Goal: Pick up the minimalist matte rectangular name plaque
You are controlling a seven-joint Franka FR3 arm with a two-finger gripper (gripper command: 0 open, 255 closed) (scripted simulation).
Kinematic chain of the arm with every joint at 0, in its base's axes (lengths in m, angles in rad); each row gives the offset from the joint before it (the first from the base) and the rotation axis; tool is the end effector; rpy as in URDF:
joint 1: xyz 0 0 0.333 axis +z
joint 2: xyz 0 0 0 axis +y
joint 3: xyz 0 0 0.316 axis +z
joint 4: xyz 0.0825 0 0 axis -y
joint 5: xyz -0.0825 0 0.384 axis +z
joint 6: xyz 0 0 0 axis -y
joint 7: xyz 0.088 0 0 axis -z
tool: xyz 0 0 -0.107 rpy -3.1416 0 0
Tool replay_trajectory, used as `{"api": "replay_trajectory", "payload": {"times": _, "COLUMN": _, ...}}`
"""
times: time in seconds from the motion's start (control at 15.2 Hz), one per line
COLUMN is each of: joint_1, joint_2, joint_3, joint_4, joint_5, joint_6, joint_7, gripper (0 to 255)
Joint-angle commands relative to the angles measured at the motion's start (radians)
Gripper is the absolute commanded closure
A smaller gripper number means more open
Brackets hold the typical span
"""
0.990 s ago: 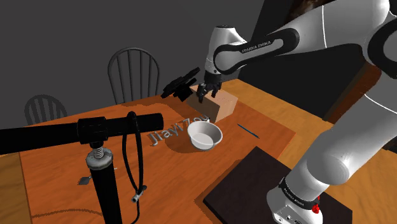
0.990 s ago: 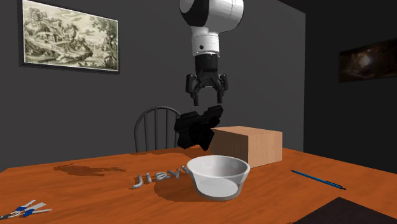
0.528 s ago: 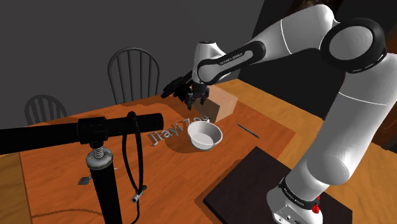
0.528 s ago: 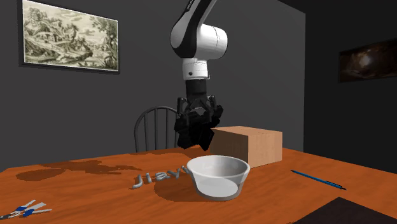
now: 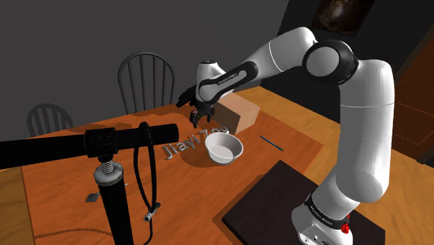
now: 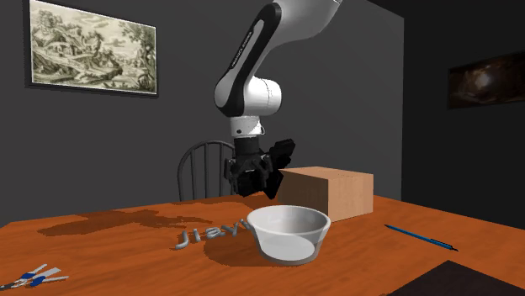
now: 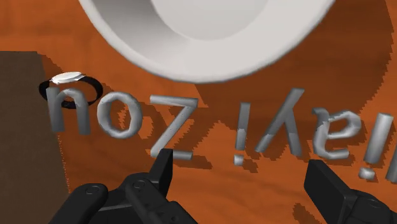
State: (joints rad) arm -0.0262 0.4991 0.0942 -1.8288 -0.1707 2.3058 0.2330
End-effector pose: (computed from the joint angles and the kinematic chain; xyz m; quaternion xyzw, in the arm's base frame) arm 0.6444 0.0363 0.2596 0.9987 -0.0301 -0.0029 0.0411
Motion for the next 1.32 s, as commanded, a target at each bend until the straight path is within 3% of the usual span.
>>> {"api": "replay_trajectory", "payload": {"times": 0.0, "joint_1": 0.004, "joint_2": 0.083, "joint_3": -0.003, "joint_4": 0.081, "joint_5": -0.001, "joint_6": -0.006, "joint_7": 0.0, "gripper": 0}}
{"api": "replay_trajectory", "payload": {"times": 0.33, "joint_1": 0.017, "joint_2": 0.295, "joint_3": -0.009, "joint_4": 0.303, "joint_5": 0.001, "joint_6": -0.038, "joint_7": 0.0, "gripper": 0}}
{"api": "replay_trajectory", "payload": {"times": 0.99, "joint_1": 0.021, "joint_2": 0.37, "joint_3": -0.016, "joint_4": 0.324, "joint_5": -0.006, "joint_6": 0.017, "joint_7": 0.007, "gripper": 0}}
{"api": "replay_trajectory", "payload": {"times": 1.06, "joint_1": 0.021, "joint_2": 0.37, "joint_3": -0.016, "joint_4": 0.324, "joint_5": -0.006, "joint_6": 0.017, "joint_7": 0.007, "gripper": 255}}
{"api": "replay_trajectory", "payload": {"times": 1.25, "joint_1": 0.022, "joint_2": 0.375, "joint_3": -0.016, "joint_4": 0.331, "joint_5": -0.006, "joint_6": 0.015, "joint_7": 0.006, "gripper": 255}}
